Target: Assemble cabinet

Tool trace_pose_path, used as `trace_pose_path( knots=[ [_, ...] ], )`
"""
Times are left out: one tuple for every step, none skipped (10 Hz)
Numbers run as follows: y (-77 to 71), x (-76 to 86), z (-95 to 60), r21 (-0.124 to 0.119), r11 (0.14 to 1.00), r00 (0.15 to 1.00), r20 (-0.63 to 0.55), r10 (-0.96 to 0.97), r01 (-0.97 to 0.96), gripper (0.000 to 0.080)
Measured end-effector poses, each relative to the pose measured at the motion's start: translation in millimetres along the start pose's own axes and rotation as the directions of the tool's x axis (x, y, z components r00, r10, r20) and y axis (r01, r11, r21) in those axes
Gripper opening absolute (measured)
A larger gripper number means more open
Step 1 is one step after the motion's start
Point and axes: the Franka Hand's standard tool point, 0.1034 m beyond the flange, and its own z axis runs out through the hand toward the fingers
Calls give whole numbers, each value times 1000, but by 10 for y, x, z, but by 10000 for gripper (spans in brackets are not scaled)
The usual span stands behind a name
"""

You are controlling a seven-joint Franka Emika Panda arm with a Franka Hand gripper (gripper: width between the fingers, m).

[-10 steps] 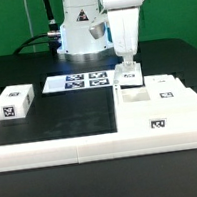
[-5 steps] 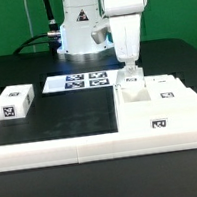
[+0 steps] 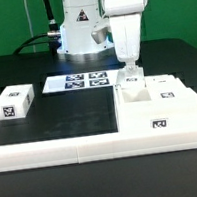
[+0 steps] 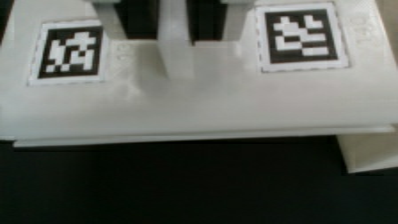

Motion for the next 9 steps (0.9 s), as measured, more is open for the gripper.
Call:
trace_pose_path(
  knots=[
    [0, 0, 0, 0, 1000, 1000, 0, 0, 0, 69],
    [0, 0, 0, 0, 1000, 1000, 0, 0, 0, 69],
    [1, 0, -3, 0, 1000, 1000, 0, 0, 0, 69],
    [4, 0, -6, -1, 1000, 1000, 0, 0, 0, 69],
    [12, 2, -12, -2, 1000, 1000, 0, 0, 0, 69],
    [23, 3, -22, -2, 1000, 1000, 2, 0, 0, 69],
    [33, 2, -31, 0, 1000, 1000, 4, 0, 0, 69],
    [42, -2, -37, 4, 1000, 1000, 6, 0, 0, 69],
    [49, -8, -40, 5, 1000, 1000, 7, 2, -2, 69]
  ],
)
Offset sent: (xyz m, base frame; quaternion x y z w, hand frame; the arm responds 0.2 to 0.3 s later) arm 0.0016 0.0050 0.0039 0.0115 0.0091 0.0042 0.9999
